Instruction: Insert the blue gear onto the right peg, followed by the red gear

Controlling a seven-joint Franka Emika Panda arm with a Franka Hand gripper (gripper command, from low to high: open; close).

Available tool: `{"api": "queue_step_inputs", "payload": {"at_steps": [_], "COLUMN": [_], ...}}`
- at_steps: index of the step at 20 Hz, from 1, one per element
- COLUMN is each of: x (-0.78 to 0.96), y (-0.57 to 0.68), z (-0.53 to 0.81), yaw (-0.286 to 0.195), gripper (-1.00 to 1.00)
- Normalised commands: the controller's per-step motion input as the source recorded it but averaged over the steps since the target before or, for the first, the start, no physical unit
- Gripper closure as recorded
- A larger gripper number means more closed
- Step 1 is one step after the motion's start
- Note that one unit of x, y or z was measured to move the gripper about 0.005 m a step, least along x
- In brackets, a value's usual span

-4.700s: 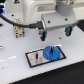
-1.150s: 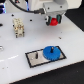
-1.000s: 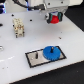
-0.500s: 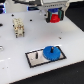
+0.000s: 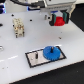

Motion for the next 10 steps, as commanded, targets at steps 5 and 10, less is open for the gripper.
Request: {"api": "queue_step_inputs", "payload": {"at_steps": [5, 10], "x": [0.79, 0.74], "y": [-0.15, -0.22], "z": [0.20, 0.12], "yaw": [0.000, 0.000], "gripper": [1.00, 1.00]}}
